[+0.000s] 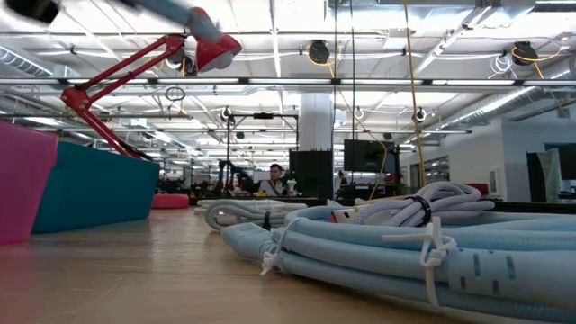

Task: Pick & Place USB Port
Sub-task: Put the top blue HDMI cable into the blue bin, then put the top brown HDMI cable into the blue bin

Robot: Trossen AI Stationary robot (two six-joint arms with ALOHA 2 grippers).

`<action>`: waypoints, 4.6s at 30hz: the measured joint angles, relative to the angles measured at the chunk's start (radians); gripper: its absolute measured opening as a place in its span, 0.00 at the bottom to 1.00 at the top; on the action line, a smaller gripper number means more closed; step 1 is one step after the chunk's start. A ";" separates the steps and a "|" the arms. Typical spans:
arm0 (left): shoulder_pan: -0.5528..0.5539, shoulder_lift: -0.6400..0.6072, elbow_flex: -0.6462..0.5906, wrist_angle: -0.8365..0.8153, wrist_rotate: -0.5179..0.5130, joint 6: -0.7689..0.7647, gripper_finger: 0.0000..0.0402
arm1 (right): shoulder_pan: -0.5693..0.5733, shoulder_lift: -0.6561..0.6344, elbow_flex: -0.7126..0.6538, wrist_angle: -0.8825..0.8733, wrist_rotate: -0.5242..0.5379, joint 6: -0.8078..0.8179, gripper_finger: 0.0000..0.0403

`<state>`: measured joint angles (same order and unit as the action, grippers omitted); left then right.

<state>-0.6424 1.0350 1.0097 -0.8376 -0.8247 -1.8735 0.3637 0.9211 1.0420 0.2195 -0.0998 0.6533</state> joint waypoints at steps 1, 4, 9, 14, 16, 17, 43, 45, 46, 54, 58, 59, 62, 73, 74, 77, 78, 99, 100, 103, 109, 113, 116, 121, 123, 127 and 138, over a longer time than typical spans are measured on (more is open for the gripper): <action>0.012 0.004 0.052 -0.010 0.037 0.080 0.09 | 0.000 0.000 0.000 0.000 0.000 0.000 0.59; 0.060 0.051 0.226 -0.204 0.260 0.156 0.09 | -0.004 0.001 0.000 0.000 0.000 0.000 0.59; 0.071 0.186 0.460 -0.764 0.622 0.000 0.09 | -0.004 0.001 0.000 0.000 -0.001 -0.005 0.59; 0.079 0.203 0.418 -0.732 0.655 -0.059 0.09 | -0.004 0.006 0.000 0.000 -0.001 -0.022 0.59; 0.089 0.227 0.375 -0.738 0.691 -0.053 0.09 | -0.002 0.012 0.000 -0.001 -0.001 -0.027 0.59; 0.088 0.241 0.354 -0.738 0.717 -0.048 0.09 | -0.002 0.015 0.000 0.000 -0.001 -0.028 0.59; 0.100 0.311 0.230 -0.611 0.602 -0.094 0.09 | -0.002 0.031 0.000 0.000 -0.006 -0.020 0.59; 0.107 0.321 0.229 -0.618 0.601 -0.092 0.09 | -0.002 0.031 0.000 0.000 -0.006 -0.021 0.59; 0.109 0.322 0.228 -0.619 0.599 -0.088 0.09 | -0.002 0.031 0.000 0.000 -0.006 -0.021 0.59; 0.147 0.352 0.228 -0.595 0.585 -0.057 0.09 | -0.002 0.031 0.000 0.000 -0.006 -0.014 0.59; 0.151 0.386 0.228 -0.568 0.604 -0.039 0.09 | -0.002 0.031 0.000 0.000 -0.008 -0.010 0.59; 0.151 0.392 0.228 -0.566 0.610 -0.039 0.09 | -0.002 0.031 0.000 0.000 -0.009 -0.007 0.59; 0.151 0.410 0.228 -0.566 0.624 -0.040 0.09 | -0.002 0.031 0.000 0.000 -0.009 -0.003 0.59; 0.152 0.414 0.160 -0.474 0.672 -0.054 0.09 | -0.002 0.031 0.000 0.018 -0.009 -0.003 0.59; 0.152 0.414 0.140 -0.446 0.682 -0.054 0.09 | -0.002 0.031 0.000 0.018 -0.009 -0.003 0.59; 0.152 0.414 0.077 -0.363 0.703 -0.054 0.09 | -0.002 0.031 0.000 0.019 -0.009 -0.003 0.59; 0.152 0.414 0.063 -0.345 0.703 -0.054 0.09 | -0.002 0.031 0.000 0.019 -0.009 -0.003 0.59; 0.156 0.410 0.044 -0.450 0.808 -0.026 0.61 | -0.002 0.031 0.000 0.043 -0.009 0.014 0.59; 0.156 0.410 0.047 -0.466 0.824 -0.014 0.61 | -0.002 0.031 0.000 0.043 -0.009 0.014 0.59; 0.156 0.408 0.081 -0.541 0.845 0.008 0.61 | -0.002 0.031 0.000 0.043 -0.009 0.013 0.59; 0.160 0.371 0.241 -0.655 0.600 0.030 0.62 | -0.002 0.031 0.000 0.043 -0.009 0.014 0.59; 0.171 0.324 0.383 -0.550 0.220 0.065 0.62 | -0.002 0.031 0.000 0.042 -0.006 0.013 0.59; 0.195 0.297 0.455 -0.354 0.008 0.227 0.62 | -0.002 0.031 0.000 0.040 -0.004 0.014 0.59; 0.254 0.282 0.483 0.162 0.010 0.709 0.62 | -0.002 0.031 0.000 0.038 -0.003 0.016 0.59; 0.264 0.291 0.483 0.367 0.079 0.889 0.62 | -0.002 0.031 0.000 0.047 -0.006 0.039 0.59; 0.279 0.345 0.484 0.693 0.241 1.146 0.62 | 0.005 0.051 0.000 0.310 -0.037 0.167 0.59; 0.274 0.400 0.482 0.625 0.329 1.116 0.62 | 0.036 0.100 0.002 0.422 -0.034 -0.093 0.59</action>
<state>-0.3680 1.4345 1.4918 -0.2124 -0.4961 -0.7578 0.3996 1.0214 1.0439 0.6411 -0.1334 0.5607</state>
